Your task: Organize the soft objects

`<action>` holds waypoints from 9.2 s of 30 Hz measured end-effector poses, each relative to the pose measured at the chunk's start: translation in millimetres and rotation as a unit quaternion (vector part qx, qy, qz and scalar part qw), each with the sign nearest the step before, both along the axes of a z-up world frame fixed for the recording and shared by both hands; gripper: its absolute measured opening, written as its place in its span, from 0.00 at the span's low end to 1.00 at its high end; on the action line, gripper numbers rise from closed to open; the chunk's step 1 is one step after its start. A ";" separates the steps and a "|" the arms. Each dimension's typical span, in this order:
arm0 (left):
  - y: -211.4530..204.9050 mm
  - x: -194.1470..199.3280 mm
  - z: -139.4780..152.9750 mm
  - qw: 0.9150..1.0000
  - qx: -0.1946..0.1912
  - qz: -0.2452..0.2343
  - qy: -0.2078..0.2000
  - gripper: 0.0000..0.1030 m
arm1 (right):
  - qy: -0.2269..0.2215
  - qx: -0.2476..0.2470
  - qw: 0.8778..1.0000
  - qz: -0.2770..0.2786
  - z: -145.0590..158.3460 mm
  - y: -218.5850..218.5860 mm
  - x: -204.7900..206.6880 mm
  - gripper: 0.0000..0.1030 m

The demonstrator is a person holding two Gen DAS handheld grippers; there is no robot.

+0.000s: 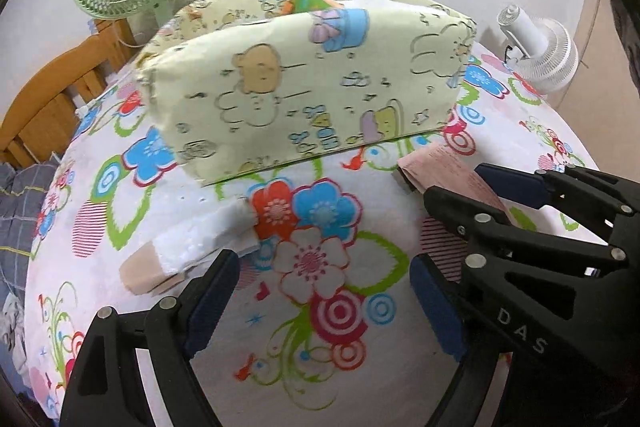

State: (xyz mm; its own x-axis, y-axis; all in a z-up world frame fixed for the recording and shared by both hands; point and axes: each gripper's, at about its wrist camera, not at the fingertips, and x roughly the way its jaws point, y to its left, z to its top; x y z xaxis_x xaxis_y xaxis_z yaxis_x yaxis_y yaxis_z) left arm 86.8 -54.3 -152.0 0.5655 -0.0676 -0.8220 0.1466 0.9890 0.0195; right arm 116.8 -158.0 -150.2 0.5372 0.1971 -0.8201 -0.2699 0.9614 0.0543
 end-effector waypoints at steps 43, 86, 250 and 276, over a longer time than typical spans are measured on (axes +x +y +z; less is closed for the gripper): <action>76.1 40.5 -9.6 1.000 0.008 0.023 -0.015 0.88 | 0.014 -0.013 0.999 -0.036 0.5 38.8 6.1 0.42; 23.6 -4.9 14.3 0.999 -0.012 -0.016 -0.027 0.52 | -0.010 0.016 1.000 -0.019 20.7 15.1 -18.8 0.42; 24.9 105.2 81.6 0.999 0.013 0.008 -0.042 0.93 | -0.045 0.029 0.998 -0.037 90.3 13.9 101.0 0.79; 26.1 44.1 99.5 0.997 0.000 0.024 -0.073 0.98 | -0.073 0.025 0.996 -0.055 106.7 -3.6 33.0 0.79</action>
State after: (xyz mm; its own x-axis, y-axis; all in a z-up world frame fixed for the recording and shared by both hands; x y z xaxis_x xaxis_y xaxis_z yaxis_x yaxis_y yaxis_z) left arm 130.9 -28.2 -52.6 0.6815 -0.0371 -0.7309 0.0945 0.9948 0.0376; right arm 149.7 -161.6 -43.5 0.6705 0.1691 -0.7224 -0.1721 0.9826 0.0703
